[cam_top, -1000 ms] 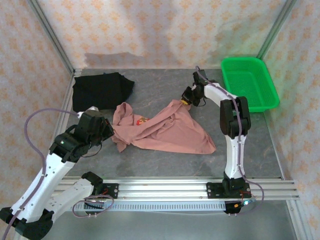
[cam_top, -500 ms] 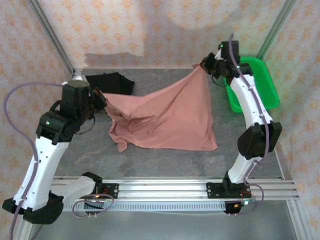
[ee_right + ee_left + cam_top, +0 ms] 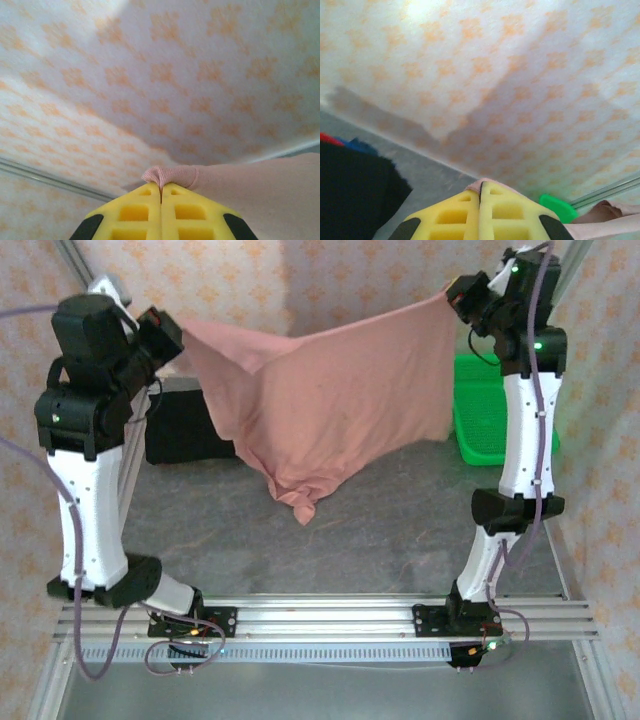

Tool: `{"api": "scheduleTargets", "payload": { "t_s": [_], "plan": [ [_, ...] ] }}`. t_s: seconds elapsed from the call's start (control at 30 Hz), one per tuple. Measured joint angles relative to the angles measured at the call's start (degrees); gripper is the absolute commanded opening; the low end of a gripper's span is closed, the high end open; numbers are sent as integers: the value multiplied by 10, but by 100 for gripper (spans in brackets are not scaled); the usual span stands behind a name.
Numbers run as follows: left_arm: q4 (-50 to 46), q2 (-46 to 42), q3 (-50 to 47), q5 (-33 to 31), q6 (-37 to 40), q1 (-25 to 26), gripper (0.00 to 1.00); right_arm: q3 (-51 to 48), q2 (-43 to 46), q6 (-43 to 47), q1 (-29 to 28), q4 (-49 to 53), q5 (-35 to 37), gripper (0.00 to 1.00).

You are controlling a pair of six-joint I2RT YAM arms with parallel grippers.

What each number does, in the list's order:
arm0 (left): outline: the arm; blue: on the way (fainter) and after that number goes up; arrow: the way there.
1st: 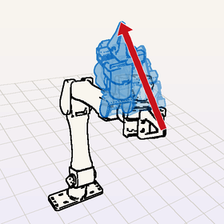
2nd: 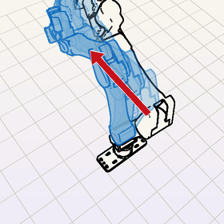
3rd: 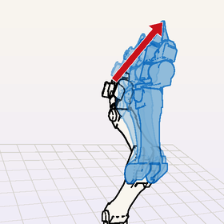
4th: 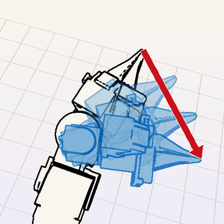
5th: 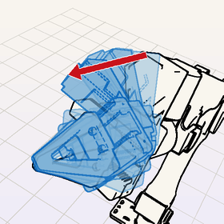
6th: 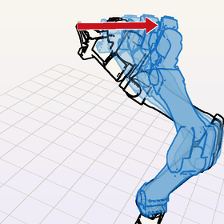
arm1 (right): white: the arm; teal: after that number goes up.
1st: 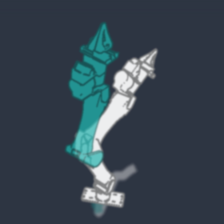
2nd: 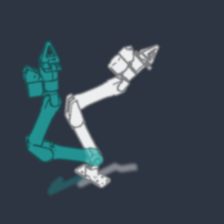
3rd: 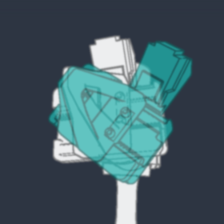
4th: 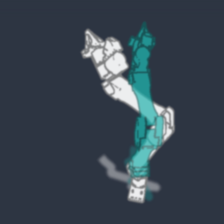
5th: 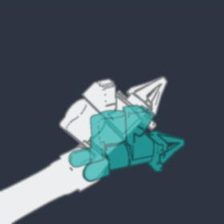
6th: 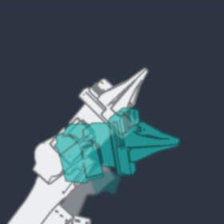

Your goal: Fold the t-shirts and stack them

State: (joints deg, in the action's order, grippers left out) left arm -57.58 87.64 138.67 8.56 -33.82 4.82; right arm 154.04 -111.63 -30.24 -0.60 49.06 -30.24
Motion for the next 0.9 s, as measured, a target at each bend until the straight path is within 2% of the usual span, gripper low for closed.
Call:
{"api": "scheduleTargets", "payload": {
  "t_s": [0.1,0.37,0.6,0.9],
  "plan": [
    [-1,44,86,18,3,-6,0,7,7,-17,17,-1,-14,0],
    [-1,20,94,55,-1,-27,0,-79,93,2,26,37,-34,0],
    [-1,-51,93,48,10,-27,0,-143,231,37,27,73,-25,0],
    [37,-144,112,48,9,-27,0,-176,370,13,27,83,-43,0]
  ]
}}
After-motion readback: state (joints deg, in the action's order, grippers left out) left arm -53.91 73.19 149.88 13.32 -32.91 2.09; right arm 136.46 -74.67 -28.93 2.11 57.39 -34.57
